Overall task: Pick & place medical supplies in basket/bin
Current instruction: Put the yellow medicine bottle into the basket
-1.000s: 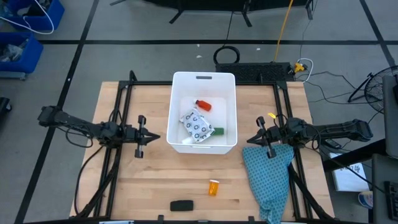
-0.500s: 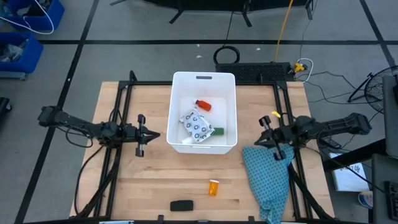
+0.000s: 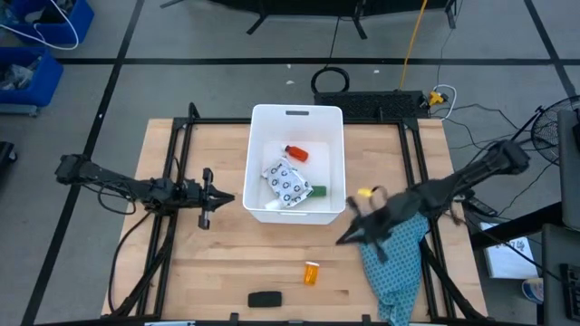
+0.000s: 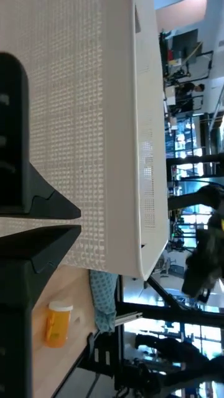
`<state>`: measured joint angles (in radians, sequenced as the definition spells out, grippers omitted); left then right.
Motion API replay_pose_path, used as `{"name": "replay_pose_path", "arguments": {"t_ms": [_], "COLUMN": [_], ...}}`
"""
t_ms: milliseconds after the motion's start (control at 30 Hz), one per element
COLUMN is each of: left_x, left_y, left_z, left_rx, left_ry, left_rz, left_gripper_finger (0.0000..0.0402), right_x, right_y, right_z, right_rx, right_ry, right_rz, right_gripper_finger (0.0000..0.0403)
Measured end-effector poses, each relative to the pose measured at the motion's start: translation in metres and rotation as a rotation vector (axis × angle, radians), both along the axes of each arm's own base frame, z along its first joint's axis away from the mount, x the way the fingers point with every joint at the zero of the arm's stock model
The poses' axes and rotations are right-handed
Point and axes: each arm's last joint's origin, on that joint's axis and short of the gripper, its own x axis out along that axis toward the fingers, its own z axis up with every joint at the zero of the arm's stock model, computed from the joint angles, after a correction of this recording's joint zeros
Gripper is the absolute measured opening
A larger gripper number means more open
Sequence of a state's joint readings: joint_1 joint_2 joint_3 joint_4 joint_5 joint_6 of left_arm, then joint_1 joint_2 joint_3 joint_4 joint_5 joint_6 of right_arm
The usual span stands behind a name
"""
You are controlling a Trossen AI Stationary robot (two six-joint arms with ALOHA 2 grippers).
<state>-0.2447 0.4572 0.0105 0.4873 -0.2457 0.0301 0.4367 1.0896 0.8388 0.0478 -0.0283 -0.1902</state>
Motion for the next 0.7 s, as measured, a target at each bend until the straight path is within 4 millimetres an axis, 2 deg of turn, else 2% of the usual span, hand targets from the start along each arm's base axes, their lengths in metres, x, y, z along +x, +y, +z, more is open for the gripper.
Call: {"name": "replay_pose_path", "arguments": {"t_ms": [167,333,467,600,700], "left_x": [0.000,0.000,0.000,0.000,0.000], "left_y": [0.000,0.000,0.000,0.000,0.000], "left_z": [0.000,-0.001,-0.002,-0.002,-0.002], "left_rx": [-0.014,-0.023,-0.027,-0.027,-0.027], "left_ry": [0.002,0.014,0.016,0.017,0.020], "left_rz": [-0.002,-0.010,-0.010,-0.010,-0.011], "left_gripper_finger": [0.0031,0.0031,0.0031,0.0031,0.0031], "right_x": [0.042,0.074,0.092,0.103,0.109], "right_y": [0.039,0.066,0.076,0.076,0.076], "right_z": [-0.005,-0.019,-0.040,-0.059,-0.069], "right_rx": [-0.182,-0.296,-0.355,-0.368,-0.389], "right_ry": [0.192,0.315,0.391,0.427,0.434], "right_rz": [0.092,0.149,0.162,0.151,0.158], "right_gripper_finger": [0.0019,0.0083,0.0156,0.0232,0.0269]}}
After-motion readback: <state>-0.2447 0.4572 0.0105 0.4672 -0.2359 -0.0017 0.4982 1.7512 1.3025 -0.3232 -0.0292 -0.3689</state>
